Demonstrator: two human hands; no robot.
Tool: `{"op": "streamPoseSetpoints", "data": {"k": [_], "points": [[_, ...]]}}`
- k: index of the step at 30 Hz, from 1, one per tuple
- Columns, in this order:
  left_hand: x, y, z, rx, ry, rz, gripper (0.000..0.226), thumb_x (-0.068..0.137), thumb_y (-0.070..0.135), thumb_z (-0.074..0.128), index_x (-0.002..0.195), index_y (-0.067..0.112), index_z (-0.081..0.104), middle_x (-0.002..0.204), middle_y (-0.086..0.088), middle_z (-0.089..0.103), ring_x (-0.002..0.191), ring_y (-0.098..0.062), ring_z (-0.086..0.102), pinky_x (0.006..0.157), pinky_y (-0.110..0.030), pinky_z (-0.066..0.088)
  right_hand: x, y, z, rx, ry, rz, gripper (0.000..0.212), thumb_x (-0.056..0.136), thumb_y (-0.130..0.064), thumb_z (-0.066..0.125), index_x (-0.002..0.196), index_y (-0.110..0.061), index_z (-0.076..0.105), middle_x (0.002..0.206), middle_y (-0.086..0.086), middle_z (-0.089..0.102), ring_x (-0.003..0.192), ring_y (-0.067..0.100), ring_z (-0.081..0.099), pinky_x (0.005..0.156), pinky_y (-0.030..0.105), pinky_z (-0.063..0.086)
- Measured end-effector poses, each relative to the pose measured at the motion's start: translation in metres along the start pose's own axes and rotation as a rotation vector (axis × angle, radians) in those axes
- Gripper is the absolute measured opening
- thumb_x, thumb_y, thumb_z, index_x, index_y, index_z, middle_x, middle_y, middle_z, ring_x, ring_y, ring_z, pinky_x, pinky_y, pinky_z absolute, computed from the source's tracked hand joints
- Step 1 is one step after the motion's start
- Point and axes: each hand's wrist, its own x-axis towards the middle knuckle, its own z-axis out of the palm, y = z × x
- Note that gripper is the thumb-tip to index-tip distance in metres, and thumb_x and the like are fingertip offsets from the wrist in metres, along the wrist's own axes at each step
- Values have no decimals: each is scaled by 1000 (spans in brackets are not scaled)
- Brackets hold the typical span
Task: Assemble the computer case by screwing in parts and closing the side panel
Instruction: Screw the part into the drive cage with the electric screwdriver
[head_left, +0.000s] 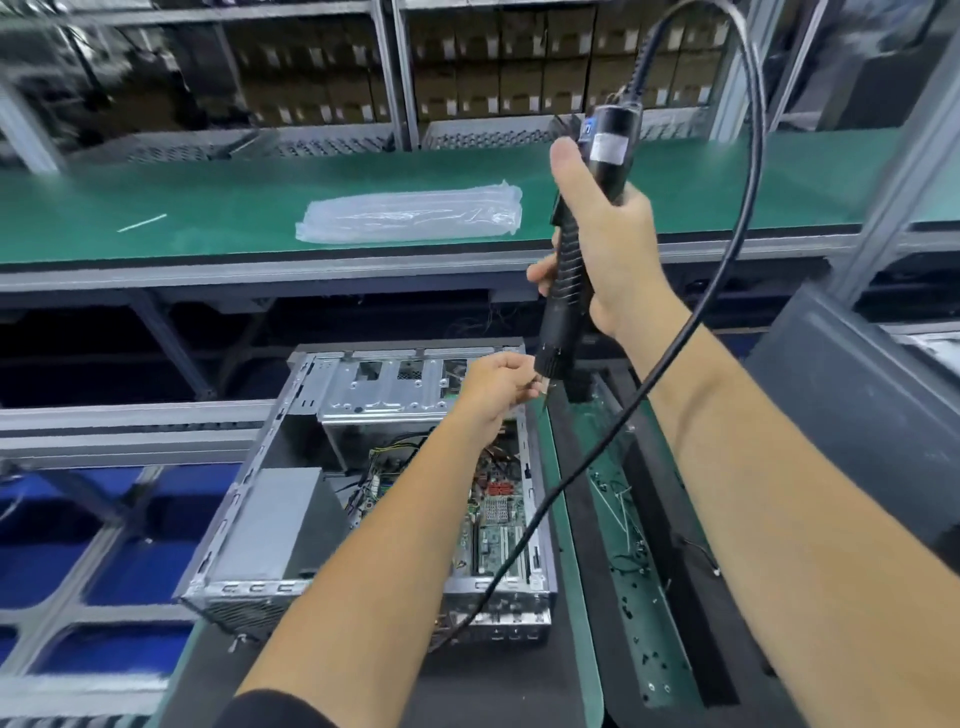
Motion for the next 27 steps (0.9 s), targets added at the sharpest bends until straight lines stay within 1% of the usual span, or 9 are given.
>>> {"op": "streamPoseSetpoints", "data": {"k": [3, 6, 9, 11, 13, 15, 19, 23, 27], "points": [[9, 4, -16, -42, 21, 33, 11, 91, -5, 52, 94, 0, 62, 75, -7, 64, 55, -10, 58, 56, -19, 49, 15, 14, 11, 7, 53, -71, 39, 85, -46, 74, 80, -14, 53, 59, 7, 58, 45, 26, 61, 45, 32, 51], [19, 7, -34, -34, 56, 64, 17, 95, 2, 52, 82, 6, 63, 64, 1, 63, 53, -8, 56, 57, -18, 49, 32, 27, 23, 50, 78, -117, 38, 89, -46, 69, 82, -12, 53, 60, 8, 56, 47, 23, 57, 49, 31, 52], [31, 7, -52, -68, 76, 68, 16, 93, 5, 56, 79, 8, 64, 64, 1, 64, 57, -10, 58, 59, -17, 52, 51, 37, 36, 116, 98, -74, 41, 91, -50, 64, 89, -10, 52, 58, 3, 54, 48, 20, 52, 50, 31, 50], [40, 6, -65, -49, 61, 72, 15, 93, 8, 58, 80, 8, 66, 63, 3, 64, 60, -11, 58, 62, -17, 52, 63, 43, 46, 107, 112, -88, 40, 87, -50, 67, 86, -12, 52, 57, 1, 53, 47, 20, 49, 48, 30, 48], [49, 4, -78, -52, 26, 81, 12, 93, 9, 59, 84, 8, 67, 62, 4, 65, 61, -10, 58, 65, -18, 52, 75, 51, 56, 62, 108, -132, 38, 81, -43, 75, 81, -14, 51, 55, 0, 52, 44, 19, 47, 46, 30, 46], [58, 3, -90, -67, 0, 87, 10, 93, 8, 59, 91, 6, 68, 64, 3, 65, 62, -10, 60, 68, -18, 52, 85, 61, 67, -4, 101, -153, 36, 76, -30, 81, 78, -14, 49, 54, 0, 50, 42, 18, 46, 46, 30, 46], [72, -1, -111, -22, -35, 83, 9, 92, 5, 59, 91, 4, 68, 67, 0, 66, 64, -11, 61, 74, -21, 54, 104, 82, 83, -46, 134, -158, 29, 73, -10, 76, 75, -13, 47, 52, 2, 49, 40, 21, 44, 46, 29, 44], [77, -5, -131, 37, -99, 104, 9, 90, 1, 60, 89, 3, 69, 75, -5, 70, 70, -14, 67, 72, -20, 54, 118, 98, 98, -64, 159, -192, 26, 73, -5, 71, 71, -13, 45, 50, 1, 48, 38, 21, 43, 45, 28, 42], [80, -7, -142, 104, -134, 112, 13, 89, -1, 60, 90, 7, 71, 80, -7, 72, 72, -15, 69, 71, -21, 55, 127, 113, 108, -96, 156, -205, 24, 73, -6, 70, 77, -8, 47, 56, 6, 49, 38, 22, 45, 45, 28, 42]]}}
